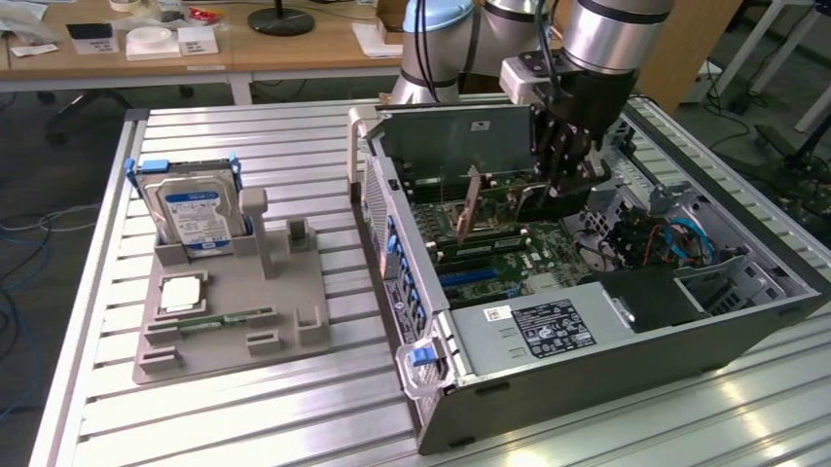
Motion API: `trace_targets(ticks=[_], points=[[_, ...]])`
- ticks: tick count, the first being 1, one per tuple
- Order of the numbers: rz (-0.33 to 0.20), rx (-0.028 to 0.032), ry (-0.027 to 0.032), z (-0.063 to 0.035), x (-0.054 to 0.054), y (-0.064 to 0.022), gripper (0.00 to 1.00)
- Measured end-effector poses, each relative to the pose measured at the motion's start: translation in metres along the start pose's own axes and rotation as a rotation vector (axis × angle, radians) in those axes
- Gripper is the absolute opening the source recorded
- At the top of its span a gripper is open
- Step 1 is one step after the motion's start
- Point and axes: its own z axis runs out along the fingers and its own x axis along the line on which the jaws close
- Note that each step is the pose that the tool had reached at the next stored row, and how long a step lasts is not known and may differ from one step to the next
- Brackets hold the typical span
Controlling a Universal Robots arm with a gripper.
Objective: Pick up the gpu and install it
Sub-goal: 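Insert the gpu into the slot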
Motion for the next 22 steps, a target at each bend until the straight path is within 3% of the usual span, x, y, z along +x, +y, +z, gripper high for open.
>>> trace_targets(ticks=[22], points=[[0.0, 0.0006, -0.0001, 0.002, 0.0047, 0.0071, 0.26]])
